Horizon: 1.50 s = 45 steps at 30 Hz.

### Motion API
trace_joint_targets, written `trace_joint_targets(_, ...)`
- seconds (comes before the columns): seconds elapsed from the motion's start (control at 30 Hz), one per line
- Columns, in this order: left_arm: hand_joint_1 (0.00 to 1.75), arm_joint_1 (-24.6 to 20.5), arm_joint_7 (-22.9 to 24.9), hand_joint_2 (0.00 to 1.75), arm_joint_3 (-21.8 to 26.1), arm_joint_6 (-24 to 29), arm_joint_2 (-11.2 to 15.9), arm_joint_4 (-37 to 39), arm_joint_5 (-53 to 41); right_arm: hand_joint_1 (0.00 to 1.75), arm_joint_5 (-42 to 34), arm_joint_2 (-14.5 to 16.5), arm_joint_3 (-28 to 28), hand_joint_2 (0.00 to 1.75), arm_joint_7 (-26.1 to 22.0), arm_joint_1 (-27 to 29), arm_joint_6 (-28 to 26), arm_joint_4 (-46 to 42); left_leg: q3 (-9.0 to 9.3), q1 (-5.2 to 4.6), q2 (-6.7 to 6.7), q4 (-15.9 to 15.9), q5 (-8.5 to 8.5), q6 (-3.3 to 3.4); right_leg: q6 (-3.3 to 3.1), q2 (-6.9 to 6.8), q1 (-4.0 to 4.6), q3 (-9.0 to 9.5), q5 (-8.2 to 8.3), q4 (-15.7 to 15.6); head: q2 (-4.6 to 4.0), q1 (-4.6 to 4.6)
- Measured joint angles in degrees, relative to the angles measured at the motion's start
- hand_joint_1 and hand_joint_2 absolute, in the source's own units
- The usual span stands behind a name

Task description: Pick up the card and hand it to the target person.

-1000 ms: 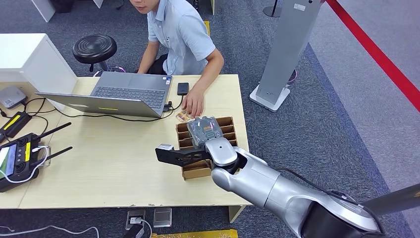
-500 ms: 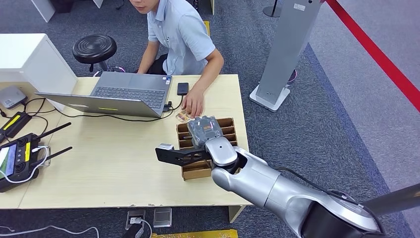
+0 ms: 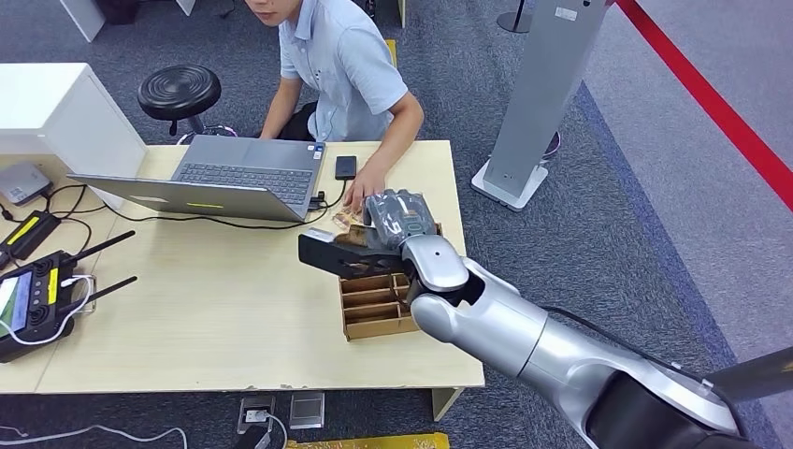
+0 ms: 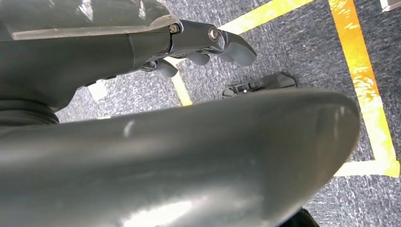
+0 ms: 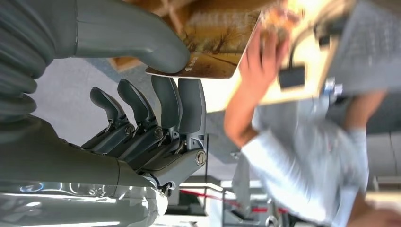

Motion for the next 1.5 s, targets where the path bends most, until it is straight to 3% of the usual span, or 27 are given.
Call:
trace_joint_targets(0.23, 0.0, 0.6, -0.5, 0.0, 0.0, 0.0, 0.0, 0.0, 0.5, 1.57, -0.2, -3.7, -4.2, 1.75, 1.8, -0.4, -1.1, -9.8, 0.01, 0.0, 0.0, 0.0, 0.0, 0.0, 0.0, 0.0, 0.0, 0.0, 0.0, 0.0, 0.0, -0.05)
trace_joint_targets(0.43, 0.0, 0.5, -0.5, 0.0, 0.0, -0.4, 0.0, 0.0, 0.3, 1.57, -1.2, -4.8, -5.1, 1.75, 0.4, 0.6, 1.1, -12.1, 0.0, 0.0, 0.01, 0.0, 0.0, 0.0, 0.0, 0.01, 0.0, 0.0, 0.0, 0.0, 0.0, -0.06)
trace_joint_targets(0.53, 0.0, 0.2, -0.4, 0.0, 0.0, -0.7, 0.0, 0.0, -0.1, 1.57, 1.3, -4.8, -5.2, 1.75, -2.6, 0.9, -1.3, -10.8, -0.01, 0.0, 0.0, 0.0, 0.0, 0.0, 0.0, 0.0, 0.0, 0.01, 0.0, 0.0, 0.0, -0.04)
trace_joint_targets(0.7, 0.0, -0.5, -0.3, 0.0, 0.0, -1.0, -0.2, 0.0, -0.7, 1.57, 11.4, -4.7, -5.2, 1.75, -8.2, 1.1, -10.9, -5.7, -0.02, 0.0, -0.01, 0.0, 0.0, 0.0, 0.0, -0.01, 0.0, 0.02, 0.0, 0.0, 0.0, 0.0)
trace_joint_targets(0.87, 0.0, -1.0, -0.3, 0.0, 0.0, -1.2, -0.5, 0.0, -1.0, 1.57, 18.1, -4.0, -5.3, 1.75, -10.7, 1.8, -17.5, -0.2, -0.03, 0.0, -0.01, 0.0, 0.0, 0.0, 0.0, -0.01, 0.0, 0.01, 0.0, 0.0, 0.0, -0.02)
trace_joint_targets(1.5, 0.0, -1.1, -0.1, 0.0, 0.0, -1.4, -0.6, 0.0, -0.8, 1.57, 20.4, -0.4, -6.0, 1.75, -12.6, 2.8, -18.7, 9.4, -0.02, 0.0, 0.0, 0.0, 0.0, 0.0, 0.0, 0.0, 0.0, 0.01, 0.0, 0.0, 0.0, -0.04)
